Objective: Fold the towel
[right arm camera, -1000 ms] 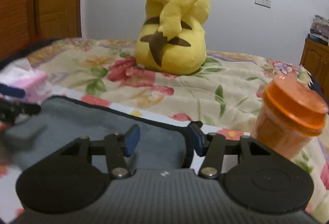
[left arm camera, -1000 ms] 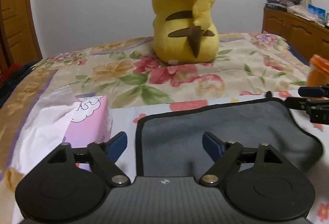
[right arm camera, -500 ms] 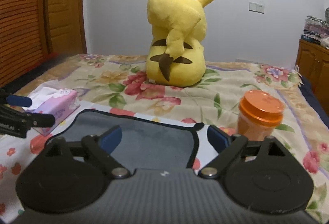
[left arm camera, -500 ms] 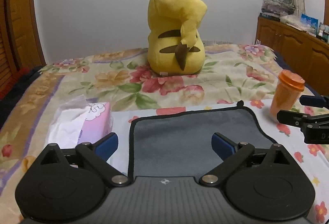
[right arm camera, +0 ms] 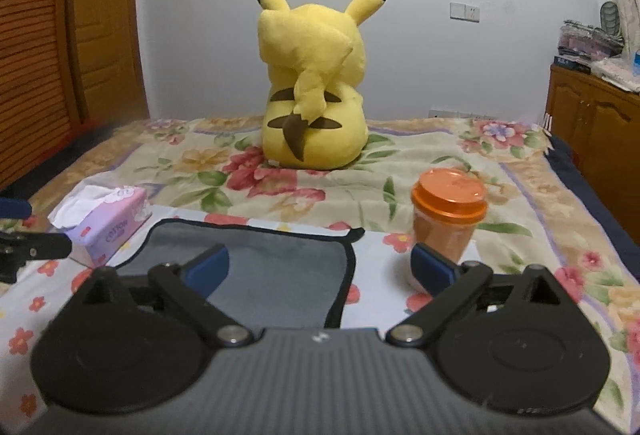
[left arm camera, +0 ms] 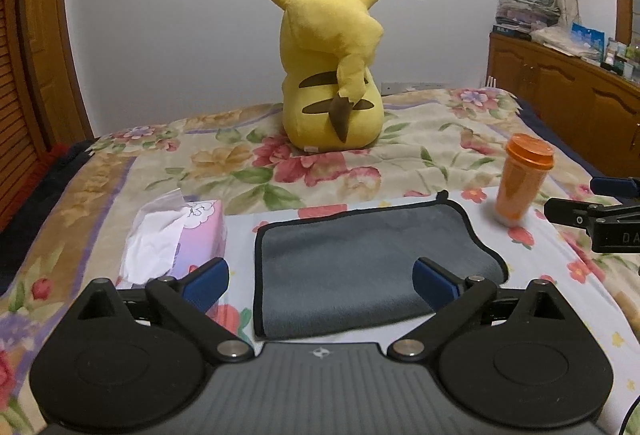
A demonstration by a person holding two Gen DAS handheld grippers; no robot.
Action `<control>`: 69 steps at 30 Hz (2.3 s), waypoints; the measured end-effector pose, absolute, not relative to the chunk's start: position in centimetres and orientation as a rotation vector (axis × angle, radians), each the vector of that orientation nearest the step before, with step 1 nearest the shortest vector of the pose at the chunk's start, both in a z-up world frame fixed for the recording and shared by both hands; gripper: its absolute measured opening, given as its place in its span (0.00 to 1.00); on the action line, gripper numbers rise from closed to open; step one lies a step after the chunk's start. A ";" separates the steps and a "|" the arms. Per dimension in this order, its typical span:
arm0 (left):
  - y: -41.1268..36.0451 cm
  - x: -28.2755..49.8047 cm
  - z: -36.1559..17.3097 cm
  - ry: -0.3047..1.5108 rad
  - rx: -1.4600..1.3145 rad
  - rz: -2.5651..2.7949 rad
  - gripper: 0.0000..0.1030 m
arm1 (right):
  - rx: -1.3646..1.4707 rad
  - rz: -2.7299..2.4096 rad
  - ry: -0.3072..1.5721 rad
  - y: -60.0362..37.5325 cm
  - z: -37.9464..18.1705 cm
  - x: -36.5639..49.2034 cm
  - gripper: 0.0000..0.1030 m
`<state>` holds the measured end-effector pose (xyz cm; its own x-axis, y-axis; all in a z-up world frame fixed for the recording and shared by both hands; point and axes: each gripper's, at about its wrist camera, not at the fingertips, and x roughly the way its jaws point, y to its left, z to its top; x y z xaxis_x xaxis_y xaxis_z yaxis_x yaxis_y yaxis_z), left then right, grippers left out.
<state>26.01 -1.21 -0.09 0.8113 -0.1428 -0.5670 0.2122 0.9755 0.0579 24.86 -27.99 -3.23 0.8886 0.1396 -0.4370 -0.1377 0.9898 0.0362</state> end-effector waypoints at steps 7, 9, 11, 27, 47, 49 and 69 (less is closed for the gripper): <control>-1.1 22.9 1.6 0.582 0.124 -0.191 0.98 | 0.031 0.142 0.456 -28.3 -2.3 22.0 0.96; -1.0 21.9 2.1 0.573 0.124 -0.193 0.98 | 0.030 0.139 0.453 -28.3 -1.9 21.1 1.00; -0.9 20.9 2.7 0.562 0.127 -0.187 1.00 | 0.027 0.134 0.444 -28.3 -1.6 20.2 1.00; -1.2 14.6 5.5 0.550 0.149 -0.191 1.00 | 0.077 0.128 0.424 -29.1 0.6 14.8 1.00; -1.1 8.7 6.9 0.556 0.141 -0.143 1.00 | 0.001 0.111 0.364 -29.0 2.9 9.0 1.00; -0.8 8.2 6.6 0.564 0.132 -0.140 1.00 | -0.002 0.117 0.373 -28.7 2.6 8.5 1.00; -0.1 3.4 -0.6 0.657 0.116 -0.157 1.00 | 0.015 0.134 0.477 -26.0 -3.2 4.6 1.00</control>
